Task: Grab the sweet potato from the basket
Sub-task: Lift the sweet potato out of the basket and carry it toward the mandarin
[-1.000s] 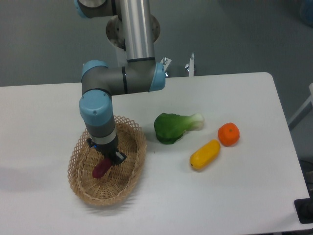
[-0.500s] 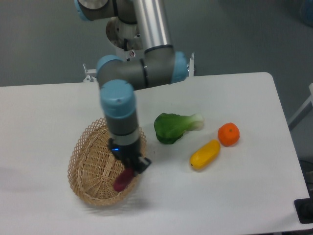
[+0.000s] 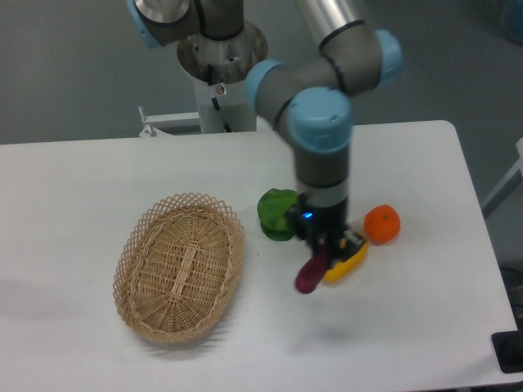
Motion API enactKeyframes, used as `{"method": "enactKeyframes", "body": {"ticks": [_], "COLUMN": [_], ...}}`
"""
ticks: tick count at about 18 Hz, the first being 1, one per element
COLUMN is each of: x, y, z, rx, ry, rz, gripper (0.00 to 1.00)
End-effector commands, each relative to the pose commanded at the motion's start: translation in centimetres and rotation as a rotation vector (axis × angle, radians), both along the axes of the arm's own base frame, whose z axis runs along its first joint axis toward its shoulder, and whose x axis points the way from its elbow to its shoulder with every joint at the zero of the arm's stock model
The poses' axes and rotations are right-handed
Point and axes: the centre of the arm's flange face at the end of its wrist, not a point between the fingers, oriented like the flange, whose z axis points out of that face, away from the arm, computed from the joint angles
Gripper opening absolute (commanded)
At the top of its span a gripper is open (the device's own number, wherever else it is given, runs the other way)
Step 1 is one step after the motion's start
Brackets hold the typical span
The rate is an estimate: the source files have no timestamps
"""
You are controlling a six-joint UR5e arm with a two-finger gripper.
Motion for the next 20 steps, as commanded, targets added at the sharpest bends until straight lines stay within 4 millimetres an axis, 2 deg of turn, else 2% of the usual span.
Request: {"method": "enactKeyframes", "body": {"ticks": [2, 8, 20], "x": [-1.0, -2.3, -2.4], "y": [-1.1, -2.1, -2.1], "z": [0.0, 0.5, 0.7], "rx": [-0.004, -0.001, 0.005], "ry": [0.003, 0.016, 0.021], "rz": [-0.001, 0.012, 0.014], "gripper": [0.14, 0.14, 0.14]}}
